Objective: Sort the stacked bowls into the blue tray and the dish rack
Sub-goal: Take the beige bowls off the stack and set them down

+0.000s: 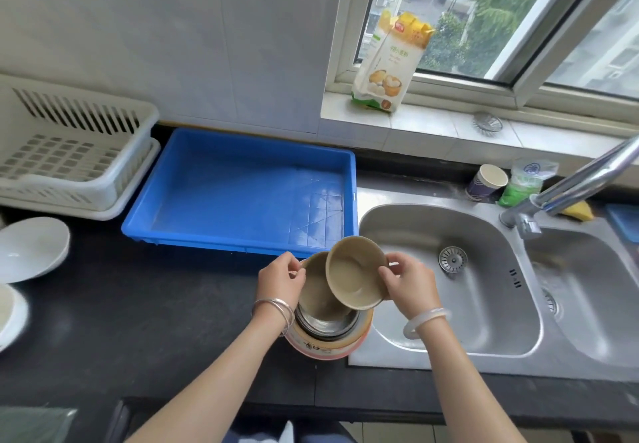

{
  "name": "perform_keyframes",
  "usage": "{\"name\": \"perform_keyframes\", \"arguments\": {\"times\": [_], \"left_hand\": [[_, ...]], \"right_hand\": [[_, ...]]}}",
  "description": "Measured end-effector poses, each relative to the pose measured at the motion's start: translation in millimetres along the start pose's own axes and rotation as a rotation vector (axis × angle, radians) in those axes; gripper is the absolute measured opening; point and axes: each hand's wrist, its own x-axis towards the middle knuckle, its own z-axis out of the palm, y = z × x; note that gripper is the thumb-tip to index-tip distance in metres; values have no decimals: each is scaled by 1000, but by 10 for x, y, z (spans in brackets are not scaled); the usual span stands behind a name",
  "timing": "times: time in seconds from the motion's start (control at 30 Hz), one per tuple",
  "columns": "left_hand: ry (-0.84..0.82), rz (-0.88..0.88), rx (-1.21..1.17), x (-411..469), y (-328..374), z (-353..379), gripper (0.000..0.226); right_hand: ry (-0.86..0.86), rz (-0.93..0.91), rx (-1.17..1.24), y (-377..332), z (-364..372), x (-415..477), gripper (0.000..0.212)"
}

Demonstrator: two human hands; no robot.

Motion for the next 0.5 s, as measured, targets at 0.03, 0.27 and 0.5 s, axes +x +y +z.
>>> {"name": "perform_keyframes", "arguments": {"times": [0.03,0.27,0.5], "left_hand": [[7,-3,-13,8,-2,-50,12],[97,-90,-50,69,-209,-576,14],[238,-310,-144,-45,-870,-1216,16]], "right_hand": [[-9,-9,22,-37,-11,-4,15],[-49,-103,128,-471,103,23,13],[-220,-97,230,-894,772,24,8]]}}
